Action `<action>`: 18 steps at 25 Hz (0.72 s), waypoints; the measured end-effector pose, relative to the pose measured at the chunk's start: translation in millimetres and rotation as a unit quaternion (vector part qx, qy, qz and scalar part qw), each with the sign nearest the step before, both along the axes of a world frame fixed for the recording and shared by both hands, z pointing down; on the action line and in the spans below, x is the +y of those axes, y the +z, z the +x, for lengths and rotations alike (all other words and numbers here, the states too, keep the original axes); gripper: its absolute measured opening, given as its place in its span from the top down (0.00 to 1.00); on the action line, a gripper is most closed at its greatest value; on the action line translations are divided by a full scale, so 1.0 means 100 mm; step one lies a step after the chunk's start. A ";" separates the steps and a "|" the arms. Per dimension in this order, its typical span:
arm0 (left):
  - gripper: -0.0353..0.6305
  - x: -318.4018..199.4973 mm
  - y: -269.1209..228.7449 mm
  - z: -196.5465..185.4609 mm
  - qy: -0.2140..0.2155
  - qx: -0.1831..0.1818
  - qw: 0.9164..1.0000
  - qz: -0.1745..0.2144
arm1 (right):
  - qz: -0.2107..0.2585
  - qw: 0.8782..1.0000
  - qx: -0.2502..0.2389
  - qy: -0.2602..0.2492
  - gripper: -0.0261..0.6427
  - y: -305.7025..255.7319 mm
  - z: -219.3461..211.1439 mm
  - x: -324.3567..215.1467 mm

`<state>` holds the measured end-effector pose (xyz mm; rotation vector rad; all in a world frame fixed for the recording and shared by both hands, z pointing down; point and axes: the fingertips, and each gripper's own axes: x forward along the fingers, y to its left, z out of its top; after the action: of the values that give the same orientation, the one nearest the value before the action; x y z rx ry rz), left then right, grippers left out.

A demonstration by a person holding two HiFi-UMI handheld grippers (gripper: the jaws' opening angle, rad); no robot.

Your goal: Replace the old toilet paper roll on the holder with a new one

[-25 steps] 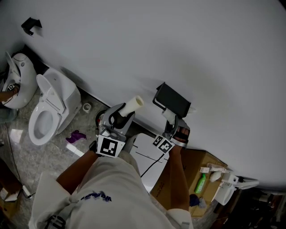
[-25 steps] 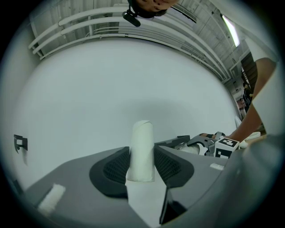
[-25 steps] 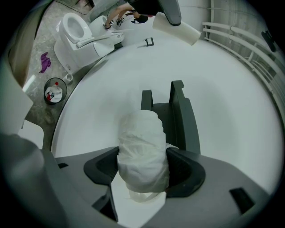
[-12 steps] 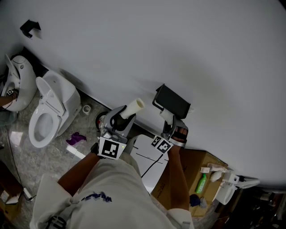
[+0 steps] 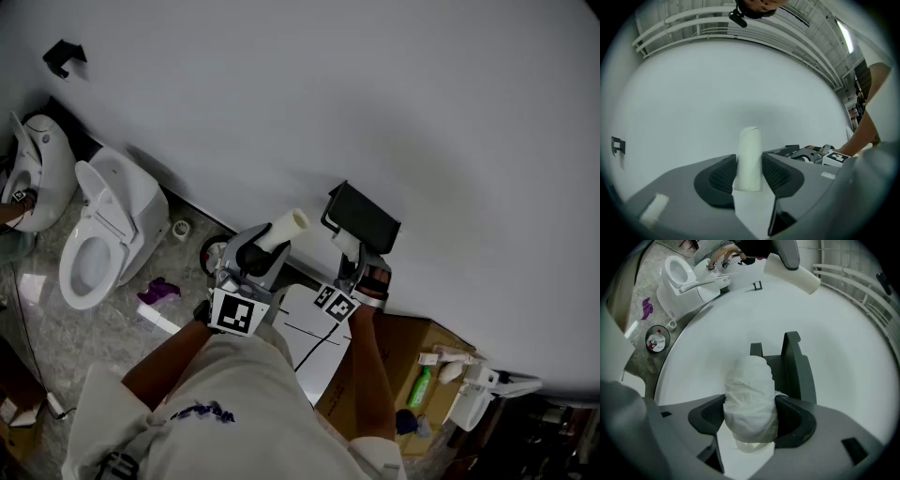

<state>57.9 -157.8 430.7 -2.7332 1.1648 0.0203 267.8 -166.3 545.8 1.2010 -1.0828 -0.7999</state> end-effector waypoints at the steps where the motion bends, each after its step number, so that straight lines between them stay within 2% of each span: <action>1: 0.68 0.00 0.00 0.00 0.001 0.000 1.000 -0.001 | 0.000 1.000 -0.001 -0.001 0.50 0.00 -0.01 -0.01; 9: 0.68 -0.03 0.01 -0.01 0.000 -0.001 1.000 -0.002 | -0.010 1.000 -0.025 -0.008 0.51 0.06 -0.13 -0.08; 18: 0.68 -0.04 0.05 -0.06 -0.002 -0.003 1.000 -0.006 | -0.008 1.000 -0.026 -0.011 0.51 0.07 -0.22 -0.14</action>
<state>52.3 -161.8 435.6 -2.7398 1.1723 0.0054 246.1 -179.9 552.6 1.2038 -1.1443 -0.7793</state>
